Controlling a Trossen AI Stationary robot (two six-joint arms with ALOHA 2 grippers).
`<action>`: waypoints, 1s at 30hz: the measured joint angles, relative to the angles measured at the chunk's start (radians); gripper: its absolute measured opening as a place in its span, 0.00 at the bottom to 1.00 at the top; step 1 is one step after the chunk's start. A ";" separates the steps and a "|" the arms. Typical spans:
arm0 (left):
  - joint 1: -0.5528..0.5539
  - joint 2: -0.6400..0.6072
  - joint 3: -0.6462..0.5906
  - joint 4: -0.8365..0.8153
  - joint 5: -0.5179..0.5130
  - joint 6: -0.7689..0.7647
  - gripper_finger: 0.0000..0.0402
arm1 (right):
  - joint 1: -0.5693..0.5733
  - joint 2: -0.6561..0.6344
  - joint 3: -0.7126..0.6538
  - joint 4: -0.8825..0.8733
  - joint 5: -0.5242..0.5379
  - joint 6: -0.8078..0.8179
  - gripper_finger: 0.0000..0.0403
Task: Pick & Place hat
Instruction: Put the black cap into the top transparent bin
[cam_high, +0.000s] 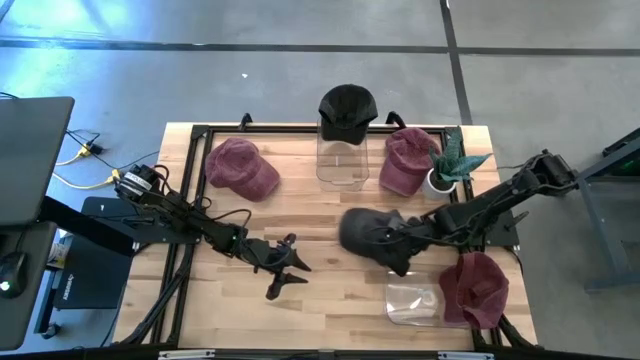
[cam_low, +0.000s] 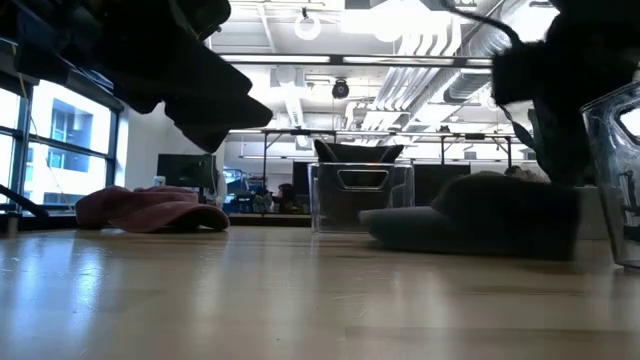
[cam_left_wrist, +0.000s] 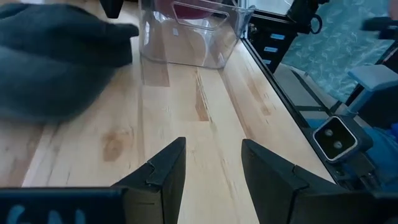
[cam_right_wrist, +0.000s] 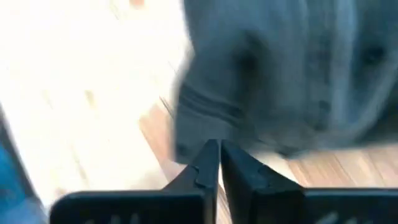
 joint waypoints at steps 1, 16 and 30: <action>0.000 0.000 0.000 0.001 -0.004 0.001 0.38 | -0.005 0.000 0.000 0.045 0.026 -0.001 0.05; 0.000 0.000 0.147 -0.087 -0.359 0.323 0.38 | -0.074 0.066 0.002 0.564 0.230 -0.294 0.01; 0.035 0.000 0.532 -0.606 -0.506 0.329 0.38 | -0.064 0.017 0.002 0.585 0.197 -0.737 0.04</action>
